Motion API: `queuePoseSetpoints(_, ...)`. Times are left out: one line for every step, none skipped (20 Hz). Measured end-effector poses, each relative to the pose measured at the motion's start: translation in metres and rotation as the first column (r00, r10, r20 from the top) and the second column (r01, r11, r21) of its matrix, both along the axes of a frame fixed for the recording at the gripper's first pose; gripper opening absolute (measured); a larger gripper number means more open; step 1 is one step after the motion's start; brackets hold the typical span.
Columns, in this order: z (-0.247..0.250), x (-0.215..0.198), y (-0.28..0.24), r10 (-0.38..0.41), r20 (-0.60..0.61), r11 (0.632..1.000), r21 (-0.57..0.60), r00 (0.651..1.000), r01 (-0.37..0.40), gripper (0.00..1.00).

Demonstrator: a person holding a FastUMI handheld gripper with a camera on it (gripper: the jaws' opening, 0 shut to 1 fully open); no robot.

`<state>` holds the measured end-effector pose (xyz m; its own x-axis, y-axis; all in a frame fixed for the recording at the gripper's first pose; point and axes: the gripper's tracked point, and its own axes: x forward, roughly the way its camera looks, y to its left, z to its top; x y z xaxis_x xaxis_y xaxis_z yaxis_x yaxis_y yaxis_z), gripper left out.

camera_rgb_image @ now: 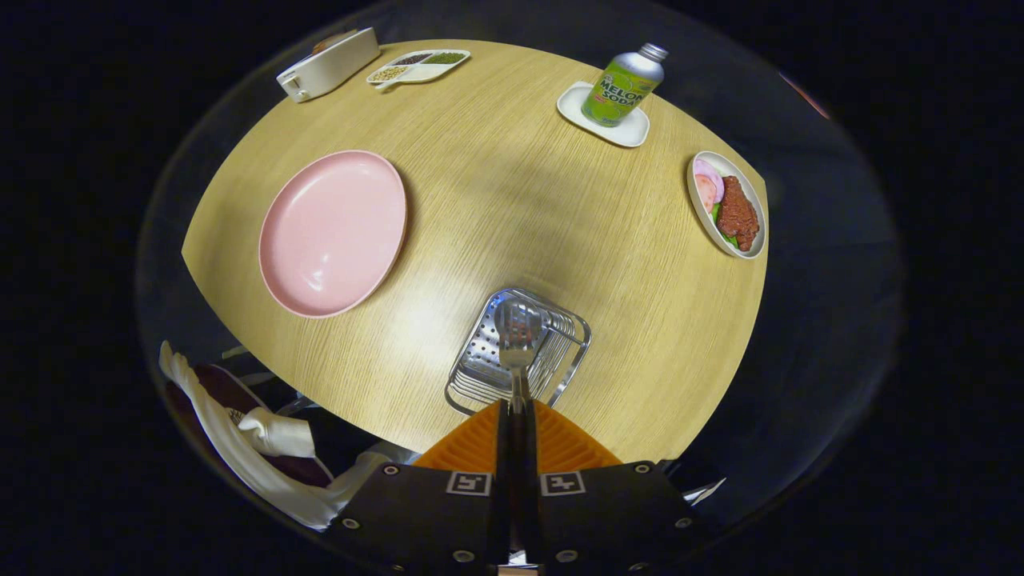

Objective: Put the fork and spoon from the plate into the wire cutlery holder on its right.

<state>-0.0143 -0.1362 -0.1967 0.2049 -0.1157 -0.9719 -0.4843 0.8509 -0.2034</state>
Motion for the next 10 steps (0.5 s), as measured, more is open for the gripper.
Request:
queuePoseSetpoints(0.000,-0.001,-0.001,0.000,0.003,1.000,0.009,1.000,0.000,0.08)
queuePoseSetpoints(0.003,-0.001,0.000,-0.006,0.007,1.000,0.028,1.000,0.006,0.08)
queuePoseSetpoints(0.006,-0.002,0.002,-0.021,0.013,0.998,0.054,1.000,0.020,0.11)
queuePoseSetpoints(0.008,-0.002,0.004,-0.040,0.020,0.996,0.086,0.999,0.038,0.12)
queuePoseSetpoints(0.013,0.000,0.004,-0.062,0.041,0.992,0.113,0.997,0.057,0.17)
queuePoseSetpoints(0.019,0.002,0.007,-0.083,0.061,0.987,0.144,0.995,0.074,0.21)
queuePoseSetpoints(0.025,0.004,0.009,-0.103,0.088,0.981,0.176,0.991,0.086,0.31)
queuePoseSetpoints(0.032,0.008,0.014,-0.116,0.122,0.973,0.214,0.986,0.088,0.35)
queuePoseSetpoints(0.039,0.013,0.018,-0.132,0.159,0.965,0.247,0.978,0.090,0.56)
queuePoseSetpoints(0.048,0.016,0.023,-0.152,0.190,0.956,0.278,0.970,0.096,0.71)
